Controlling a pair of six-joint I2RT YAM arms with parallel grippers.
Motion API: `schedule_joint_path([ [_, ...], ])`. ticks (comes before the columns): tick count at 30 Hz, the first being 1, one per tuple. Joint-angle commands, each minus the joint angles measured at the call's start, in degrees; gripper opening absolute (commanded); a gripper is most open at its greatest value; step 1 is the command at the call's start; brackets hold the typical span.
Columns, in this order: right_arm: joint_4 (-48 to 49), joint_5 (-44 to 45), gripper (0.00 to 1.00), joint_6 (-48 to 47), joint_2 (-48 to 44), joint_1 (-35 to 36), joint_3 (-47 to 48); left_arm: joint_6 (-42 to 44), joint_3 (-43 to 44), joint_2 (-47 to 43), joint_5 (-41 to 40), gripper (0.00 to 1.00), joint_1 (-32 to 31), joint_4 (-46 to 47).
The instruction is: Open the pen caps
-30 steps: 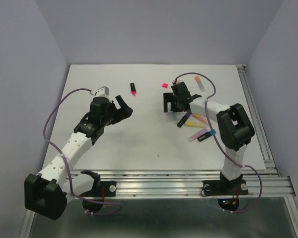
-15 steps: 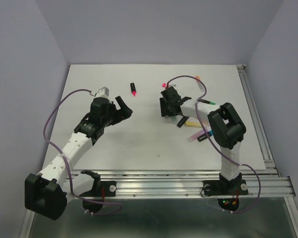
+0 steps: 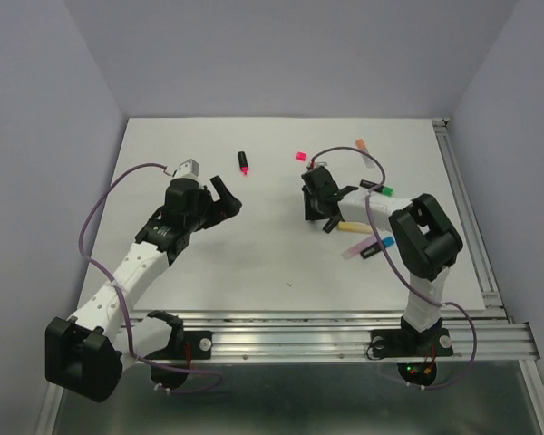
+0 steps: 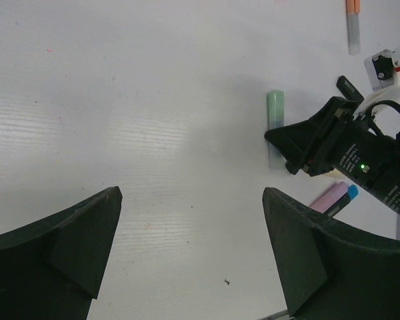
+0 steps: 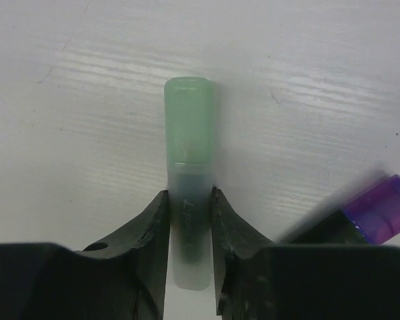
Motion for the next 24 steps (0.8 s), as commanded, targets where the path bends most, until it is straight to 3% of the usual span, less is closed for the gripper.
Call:
schedule_joint_path([
  [1, 2.3, -8.1, 0.03, -1.5, -3.2, 1.0, -5.4, -0.2, 0.5, -0.6, 0.9, 0.99, -0.8, 1.4],
  [7, 15.1, -23.1, 0.01, -2.5, -14.3, 4.1, -12.9, -2.1, -0.1, -0.4, 1.6, 0.99, -5.2, 5.7],
  [12, 28.1, -28.3, 0.01, 2.2, -23.9, 7.7, -22.4, -4.3, 0.9, 2.6, 0.4, 0.99, -9.5, 8.0],
  [20, 30.8, -32.3, 0.01, 5.0, -30.4, 9.0, -23.6, -6.0, 3.3, 6.2, -1.9, 0.97, -14.2, 10.7],
  [24, 30.1, -33.0, 0.01, 5.1, -31.1, 9.2, -23.4, -8.3, 1.6, 6.2, -2.1, 0.83, -15.4, 14.2],
])
